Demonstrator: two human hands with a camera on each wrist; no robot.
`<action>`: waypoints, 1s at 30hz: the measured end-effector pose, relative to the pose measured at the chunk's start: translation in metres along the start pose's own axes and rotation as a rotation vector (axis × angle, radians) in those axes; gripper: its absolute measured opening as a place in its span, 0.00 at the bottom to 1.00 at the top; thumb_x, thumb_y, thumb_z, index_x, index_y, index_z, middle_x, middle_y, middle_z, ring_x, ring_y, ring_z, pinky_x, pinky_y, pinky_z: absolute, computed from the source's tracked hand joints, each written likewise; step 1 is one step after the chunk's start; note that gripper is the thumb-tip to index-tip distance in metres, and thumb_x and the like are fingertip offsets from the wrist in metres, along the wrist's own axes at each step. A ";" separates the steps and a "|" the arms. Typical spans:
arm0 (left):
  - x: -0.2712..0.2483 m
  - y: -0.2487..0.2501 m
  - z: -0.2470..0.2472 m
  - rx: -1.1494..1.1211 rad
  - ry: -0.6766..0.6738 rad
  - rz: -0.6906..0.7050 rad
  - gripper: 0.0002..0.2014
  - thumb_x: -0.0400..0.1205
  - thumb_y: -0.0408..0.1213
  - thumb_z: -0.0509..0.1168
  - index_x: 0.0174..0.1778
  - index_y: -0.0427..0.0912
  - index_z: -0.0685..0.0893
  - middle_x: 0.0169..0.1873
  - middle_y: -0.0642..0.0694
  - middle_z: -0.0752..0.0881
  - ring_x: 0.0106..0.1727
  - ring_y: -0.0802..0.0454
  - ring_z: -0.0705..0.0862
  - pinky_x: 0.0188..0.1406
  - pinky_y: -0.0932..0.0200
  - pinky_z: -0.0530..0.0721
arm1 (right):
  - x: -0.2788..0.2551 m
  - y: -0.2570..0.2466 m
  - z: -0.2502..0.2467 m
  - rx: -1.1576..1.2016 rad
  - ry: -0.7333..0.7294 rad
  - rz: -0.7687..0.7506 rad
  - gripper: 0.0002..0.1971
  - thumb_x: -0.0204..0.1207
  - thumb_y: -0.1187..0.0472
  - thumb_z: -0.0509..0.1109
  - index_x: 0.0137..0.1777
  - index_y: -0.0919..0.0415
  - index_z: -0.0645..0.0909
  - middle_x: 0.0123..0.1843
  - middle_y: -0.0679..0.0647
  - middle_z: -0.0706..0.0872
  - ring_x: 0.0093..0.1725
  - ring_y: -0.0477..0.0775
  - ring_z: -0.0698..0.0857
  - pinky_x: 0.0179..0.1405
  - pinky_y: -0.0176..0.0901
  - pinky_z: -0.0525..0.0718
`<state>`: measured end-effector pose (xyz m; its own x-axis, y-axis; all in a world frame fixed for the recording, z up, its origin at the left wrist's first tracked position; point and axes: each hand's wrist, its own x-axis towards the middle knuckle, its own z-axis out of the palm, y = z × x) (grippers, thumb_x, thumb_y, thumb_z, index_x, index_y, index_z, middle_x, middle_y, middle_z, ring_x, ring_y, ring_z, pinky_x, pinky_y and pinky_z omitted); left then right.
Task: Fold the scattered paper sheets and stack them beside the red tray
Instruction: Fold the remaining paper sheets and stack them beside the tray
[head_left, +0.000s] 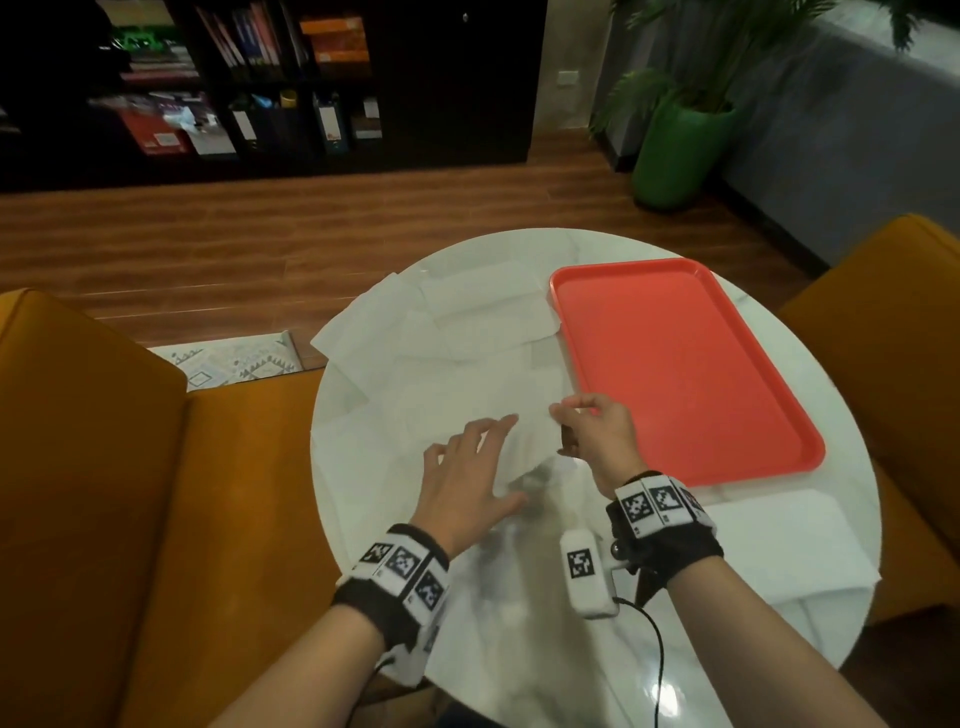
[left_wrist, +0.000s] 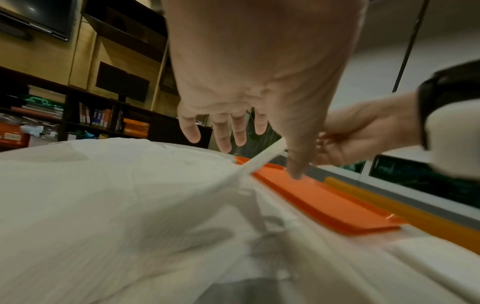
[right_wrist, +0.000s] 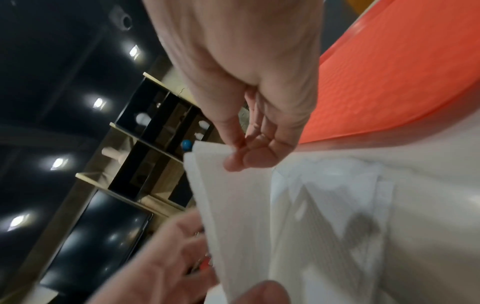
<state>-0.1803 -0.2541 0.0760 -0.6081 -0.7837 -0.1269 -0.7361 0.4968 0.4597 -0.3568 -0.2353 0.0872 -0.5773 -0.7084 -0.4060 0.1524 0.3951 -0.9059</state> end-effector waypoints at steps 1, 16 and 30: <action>0.004 -0.002 0.001 0.012 0.009 -0.021 0.31 0.80 0.51 0.63 0.80 0.56 0.61 0.71 0.52 0.73 0.69 0.52 0.75 0.71 0.49 0.61 | 0.000 0.001 -0.003 0.034 -0.015 0.016 0.06 0.75 0.67 0.72 0.48 0.63 0.78 0.29 0.55 0.80 0.23 0.48 0.79 0.25 0.40 0.82; -0.026 -0.023 0.016 0.043 -0.016 0.075 0.11 0.82 0.53 0.63 0.49 0.53 0.86 0.43 0.56 0.87 0.46 0.57 0.81 0.62 0.58 0.64 | -0.053 0.076 -0.042 -0.548 -0.300 -0.409 0.03 0.73 0.57 0.75 0.46 0.52 0.89 0.41 0.44 0.90 0.43 0.40 0.87 0.46 0.32 0.83; -0.046 -0.040 0.033 -0.106 -0.176 0.075 0.21 0.80 0.65 0.57 0.65 0.61 0.78 0.59 0.62 0.79 0.60 0.61 0.76 0.66 0.53 0.66 | -0.065 0.068 -0.050 -0.498 -0.371 -0.185 0.06 0.75 0.54 0.72 0.46 0.47 0.91 0.56 0.35 0.86 0.23 0.44 0.82 0.33 0.35 0.84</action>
<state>-0.1324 -0.2256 0.0340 -0.7092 -0.6641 -0.2365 -0.6573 0.5015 0.5626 -0.3490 -0.1325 0.0579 -0.2295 -0.9106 -0.3438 -0.3649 0.4079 -0.8369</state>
